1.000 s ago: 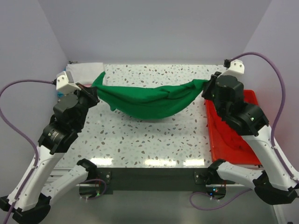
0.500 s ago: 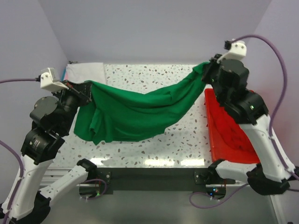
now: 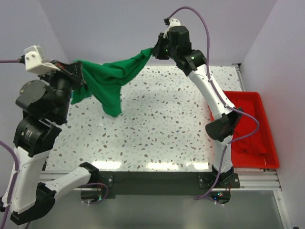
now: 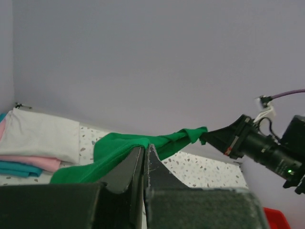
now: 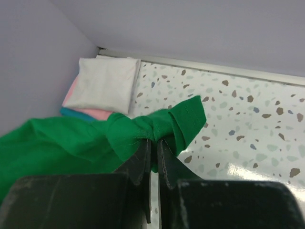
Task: Fold and stack the t-shirts
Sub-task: Flatten the tshirt out
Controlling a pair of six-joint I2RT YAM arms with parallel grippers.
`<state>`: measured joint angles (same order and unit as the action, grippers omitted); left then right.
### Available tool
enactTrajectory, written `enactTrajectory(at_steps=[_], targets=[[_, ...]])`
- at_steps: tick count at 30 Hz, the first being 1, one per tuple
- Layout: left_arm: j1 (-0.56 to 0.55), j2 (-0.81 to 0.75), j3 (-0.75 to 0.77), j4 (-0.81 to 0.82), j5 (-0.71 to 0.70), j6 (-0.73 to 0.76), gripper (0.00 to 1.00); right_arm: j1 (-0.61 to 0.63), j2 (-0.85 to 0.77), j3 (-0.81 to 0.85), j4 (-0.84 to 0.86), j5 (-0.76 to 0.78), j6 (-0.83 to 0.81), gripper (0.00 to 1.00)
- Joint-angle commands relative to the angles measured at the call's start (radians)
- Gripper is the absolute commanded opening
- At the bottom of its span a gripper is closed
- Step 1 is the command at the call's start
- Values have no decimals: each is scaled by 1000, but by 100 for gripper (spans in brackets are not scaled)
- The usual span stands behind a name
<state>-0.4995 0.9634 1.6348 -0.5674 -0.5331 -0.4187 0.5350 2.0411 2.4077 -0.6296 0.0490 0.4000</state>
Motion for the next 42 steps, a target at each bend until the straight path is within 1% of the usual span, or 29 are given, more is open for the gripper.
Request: enactTrajectory(at_steps=[1, 4, 5, 7, 8, 10, 11, 13, 14, 16, 17, 19, 20, 21, 22, 23, 24, 25, 26, 27, 28, 30, 32, 33, 34, 36, 38, 40, 42], targets=[[6, -52, 60, 60, 41, 12, 0, -1, -82, 30, 13, -120, -1, 0], [6, -72, -80, 64, 146, -73, 0, -56, -111, -50, -42, -152, -13, 0], [6, -84, -210, 110, 213, -101, 0, -100, -117, -79, -54, -178, -16, 0], [6, -118, -364, 170, 274, -209, 0, -159, -131, -186, -62, -211, -12, 0], [7, -127, -530, 260, 350, -248, 0, -224, -127, -214, -64, -259, -4, 0], [1, -137, -695, 366, 409, -358, 7, -279, -99, -240, -81, -278, -3, 0], [-8, -132, -842, 480, 433, -388, 12, -311, -52, -233, -90, -275, -6, 0], [-16, -79, -949, 604, 453, -440, 24, -332, -3, -202, -108, -241, -10, 2], [-16, -49, -1004, 694, 487, -446, 32, -334, 51, -193, -108, -236, -6, 15], [-17, 35, -1024, 754, 508, -456, 42, -334, 99, -165, -105, -233, 13, 32], [-17, 56, -1021, 777, 518, -454, 53, -328, 116, -156, -111, -238, 20, 46], [-14, 90, -1003, 758, 516, -444, 58, -310, 117, -174, -139, -161, 13, 54], [-14, 89, -977, 701, 475, -434, 60, -278, 96, -203, -140, -111, -4, 62], [-14, 75, -968, 667, 443, -425, 61, -258, 26, -293, -125, -62, -7, 65], [-14, 66, -958, 629, 406, -424, 61, -241, -11, -350, -114, 10, -7, 66], [-11, 57, -942, 521, 307, -427, 59, -212, -66, -416, -95, 24, 5, 66], [-11, 41, -935, 474, 256, -442, 56, -195, -172, -576, -20, 38, 29, 66], [-2, 35, -931, 406, 173, -446, 54, -153, -240, -663, 23, 63, 51, 64], [6, 32, -931, 378, 141, -450, 54, -127, -295, -750, 78, 66, 71, 64], [12, 31, -932, 354, 110, -466, 53, -101, -342, -901, 161, 71, 107, 63], [28, 31, -940, 334, 76, -474, 52, -51, -431, -970, 191, 86, 135, 61], [53, 47, -949, 331, 91, -486, 52, 6, -498, -1158, 313, 72, 213, 60], [87, 69, -961, 330, 122, -511, 52, 94, -551, -1249, 369, 100, 276, 57], [99, 89, -967, 331, 136, -540, 53, 129, -562, -1328, 443, 113, 293, 56], [125, 96, -975, 339, 151, -555, 53, 201, -567, -1354, 471, 133, 309, 55], [159, 112, -1012, 376, 211, -592, 54, 273, -536, -1366, 495, 196, 325, 54], [216, 121, -1049, 429, 277, -604, 54, 367, -465, -1349, 504, 222, 324, 50], [268, 138, -1069, 449, 306, -609, 54, 442, -405, -1299, 515, 268, 312, 48], [291, 155, -1069, 462, 321, -582, 49, 470, -308, -1224, 502, 285, 303, 47]])
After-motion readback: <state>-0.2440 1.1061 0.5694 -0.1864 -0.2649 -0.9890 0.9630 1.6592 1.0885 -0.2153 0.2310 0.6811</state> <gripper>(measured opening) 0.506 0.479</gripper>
